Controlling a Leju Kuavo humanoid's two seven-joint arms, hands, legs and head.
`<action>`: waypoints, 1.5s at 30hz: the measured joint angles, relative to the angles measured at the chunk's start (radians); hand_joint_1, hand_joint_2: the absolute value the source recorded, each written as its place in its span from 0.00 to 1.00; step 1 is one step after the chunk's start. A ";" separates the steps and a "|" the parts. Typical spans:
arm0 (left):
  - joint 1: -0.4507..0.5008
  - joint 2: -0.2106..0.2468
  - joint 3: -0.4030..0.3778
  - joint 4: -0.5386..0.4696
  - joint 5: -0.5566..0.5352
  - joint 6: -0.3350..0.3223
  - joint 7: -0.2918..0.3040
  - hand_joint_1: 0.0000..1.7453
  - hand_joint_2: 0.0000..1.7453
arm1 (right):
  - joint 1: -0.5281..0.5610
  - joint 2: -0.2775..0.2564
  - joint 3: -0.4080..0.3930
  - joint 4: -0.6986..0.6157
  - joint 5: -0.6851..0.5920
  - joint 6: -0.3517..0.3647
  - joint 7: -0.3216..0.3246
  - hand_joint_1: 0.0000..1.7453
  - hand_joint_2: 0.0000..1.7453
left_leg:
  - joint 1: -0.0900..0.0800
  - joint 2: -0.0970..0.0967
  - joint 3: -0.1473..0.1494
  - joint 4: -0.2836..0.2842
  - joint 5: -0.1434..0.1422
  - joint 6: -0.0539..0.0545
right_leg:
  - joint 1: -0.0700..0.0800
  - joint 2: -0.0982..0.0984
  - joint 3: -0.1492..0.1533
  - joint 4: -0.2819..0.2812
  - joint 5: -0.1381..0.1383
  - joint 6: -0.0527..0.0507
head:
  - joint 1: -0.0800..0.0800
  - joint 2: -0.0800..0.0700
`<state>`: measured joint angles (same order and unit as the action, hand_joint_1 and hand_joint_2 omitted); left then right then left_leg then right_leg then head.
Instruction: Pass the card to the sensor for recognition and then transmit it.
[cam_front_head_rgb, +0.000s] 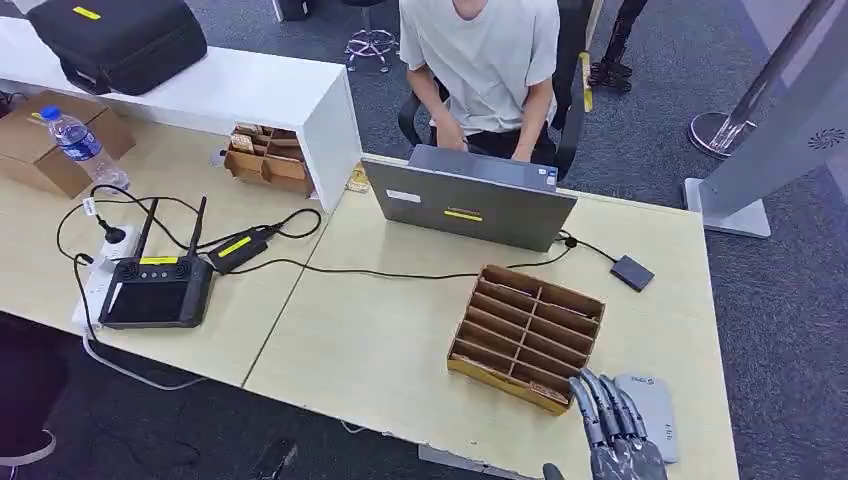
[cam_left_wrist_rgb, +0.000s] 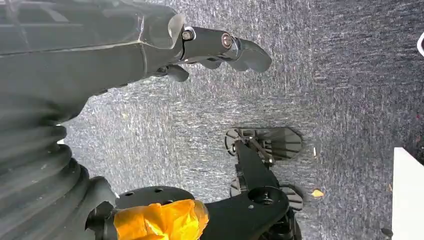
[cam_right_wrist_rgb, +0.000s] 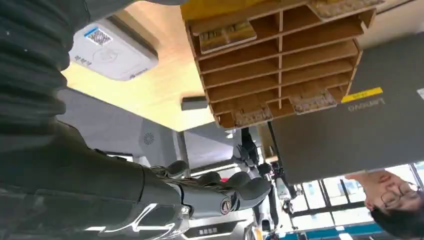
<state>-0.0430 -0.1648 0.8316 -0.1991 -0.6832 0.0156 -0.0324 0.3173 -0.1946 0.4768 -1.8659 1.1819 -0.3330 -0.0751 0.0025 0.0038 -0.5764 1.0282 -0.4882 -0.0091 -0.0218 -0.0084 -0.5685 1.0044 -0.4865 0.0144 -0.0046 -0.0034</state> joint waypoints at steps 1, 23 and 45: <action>0.000 0.000 0.000 0.000 -0.002 0.000 0.000 0.00 1.00 | -0.004 0.000 0.003 0.013 -0.005 0.000 -0.002 0.00 1.00 | 0.000 0.000 0.000 0.000 0.000 0.000 | 0.000 0.000 0.000 0.000 0.000 0.000 | 0.000 0.000; -0.006 0.000 0.009 0.000 -0.039 -0.003 0.001 0.00 1.00 | -0.084 0.030 0.019 0.199 0.142 -0.075 0.059 0.00 1.00 | 0.000 0.000 0.000 0.000 0.000 0.000 | 0.000 0.000 0.000 0.000 0.000 0.000 | 0.000 0.000; -0.007 -0.005 0.016 0.000 -0.063 -0.003 0.006 0.00 1.00 | -0.121 0.062 0.012 0.170 0.293 -0.089 0.093 0.00 1.00 | 0.000 0.000 0.000 0.000 0.000 0.000 | 0.000 0.000 0.000 0.000 0.000 0.000 | 0.000 0.000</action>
<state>-0.0505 -0.1694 0.8473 -0.1991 -0.7458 0.0130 -0.0267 0.1962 -0.1324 0.4891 -1.6957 1.4744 -0.4215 0.0183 0.0025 0.0038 -0.5764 1.0282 -0.4882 -0.0092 -0.0218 -0.0083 -0.5685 1.0044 -0.4864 0.0143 -0.0046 -0.0034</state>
